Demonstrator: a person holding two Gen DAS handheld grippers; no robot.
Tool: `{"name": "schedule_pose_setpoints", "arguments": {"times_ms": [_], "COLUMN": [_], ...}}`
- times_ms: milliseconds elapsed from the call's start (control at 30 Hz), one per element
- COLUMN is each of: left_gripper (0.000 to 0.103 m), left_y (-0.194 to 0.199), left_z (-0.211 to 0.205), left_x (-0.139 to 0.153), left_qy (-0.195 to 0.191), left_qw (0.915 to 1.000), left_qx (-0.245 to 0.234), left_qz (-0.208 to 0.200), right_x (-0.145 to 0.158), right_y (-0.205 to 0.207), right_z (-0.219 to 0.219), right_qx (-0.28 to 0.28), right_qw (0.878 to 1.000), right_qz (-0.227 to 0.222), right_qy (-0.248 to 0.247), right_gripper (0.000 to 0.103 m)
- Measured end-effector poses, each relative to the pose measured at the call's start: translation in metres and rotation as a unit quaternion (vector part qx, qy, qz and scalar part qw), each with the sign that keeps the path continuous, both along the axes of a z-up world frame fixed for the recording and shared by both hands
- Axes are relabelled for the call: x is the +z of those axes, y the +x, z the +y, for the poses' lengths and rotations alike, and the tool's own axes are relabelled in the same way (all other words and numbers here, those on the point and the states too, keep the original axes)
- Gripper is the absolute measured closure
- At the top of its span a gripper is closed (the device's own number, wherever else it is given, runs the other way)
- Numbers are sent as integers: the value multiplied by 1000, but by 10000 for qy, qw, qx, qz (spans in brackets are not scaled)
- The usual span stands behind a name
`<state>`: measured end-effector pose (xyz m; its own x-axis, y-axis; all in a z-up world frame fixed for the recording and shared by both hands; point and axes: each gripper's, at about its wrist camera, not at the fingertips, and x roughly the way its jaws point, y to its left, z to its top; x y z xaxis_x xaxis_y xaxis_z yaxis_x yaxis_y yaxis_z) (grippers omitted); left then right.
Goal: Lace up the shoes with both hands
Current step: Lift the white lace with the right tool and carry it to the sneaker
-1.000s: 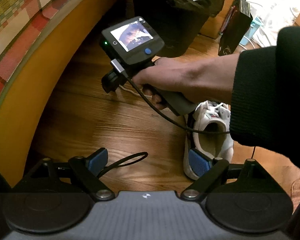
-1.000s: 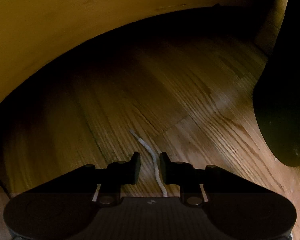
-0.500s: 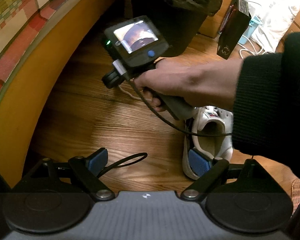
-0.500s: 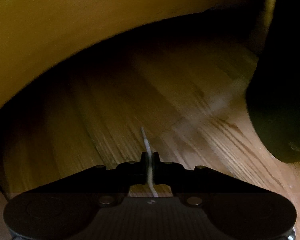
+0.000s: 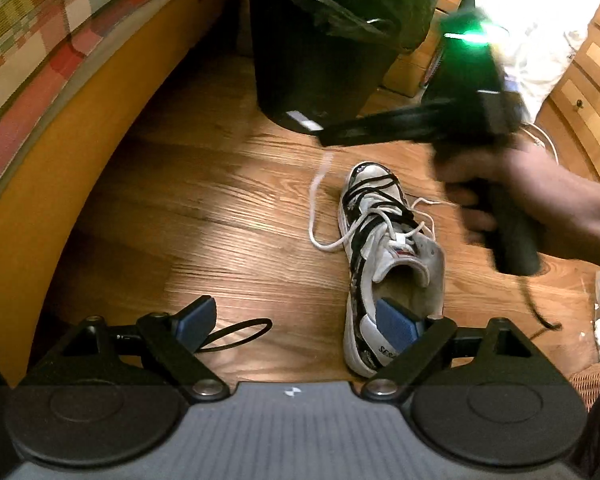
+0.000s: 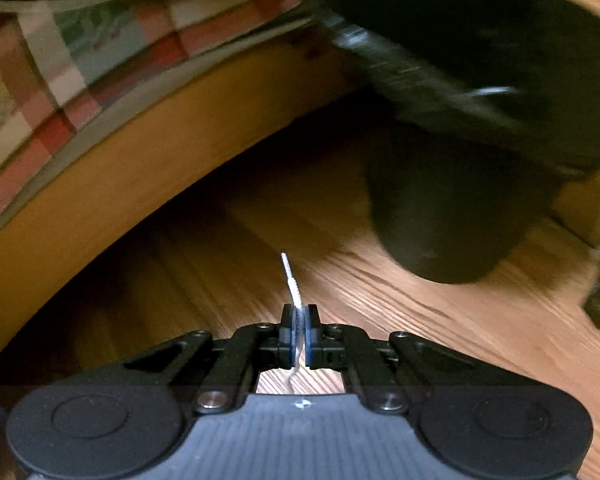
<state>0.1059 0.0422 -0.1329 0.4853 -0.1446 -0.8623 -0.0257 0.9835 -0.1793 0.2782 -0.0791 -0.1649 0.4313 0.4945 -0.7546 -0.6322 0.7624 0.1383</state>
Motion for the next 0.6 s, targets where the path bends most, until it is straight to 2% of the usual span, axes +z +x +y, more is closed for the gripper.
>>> {"name": "schedule_pose_setpoints", "arguments": {"times_ms": [167, 400, 533, 600], "left_gripper": [14, 17, 17, 16], "left_y": [-1, 3, 6, 9], "left_z": [0, 0, -4, -12], "left_x": [0, 4, 11, 17], "left_qy": [-247, -293, -376, -296], "left_qw": [9996, 9994, 9992, 9989], "left_qx": [152, 155, 10, -281], "left_qz": [-1, -73, -103, -216], "right_x": [34, 80, 99, 109], "right_y": [-17, -37, -58, -72], "right_z": [-51, -117, -150, -159], "right_qx": [-592, -1190, -1330, -1437], "right_qw": [9970, 9870, 9819, 9779], "right_qz": [-225, -810, -1045, -1265], "right_qy": [435, 719, 848, 837], "right_gripper": [98, 98, 98, 98]}}
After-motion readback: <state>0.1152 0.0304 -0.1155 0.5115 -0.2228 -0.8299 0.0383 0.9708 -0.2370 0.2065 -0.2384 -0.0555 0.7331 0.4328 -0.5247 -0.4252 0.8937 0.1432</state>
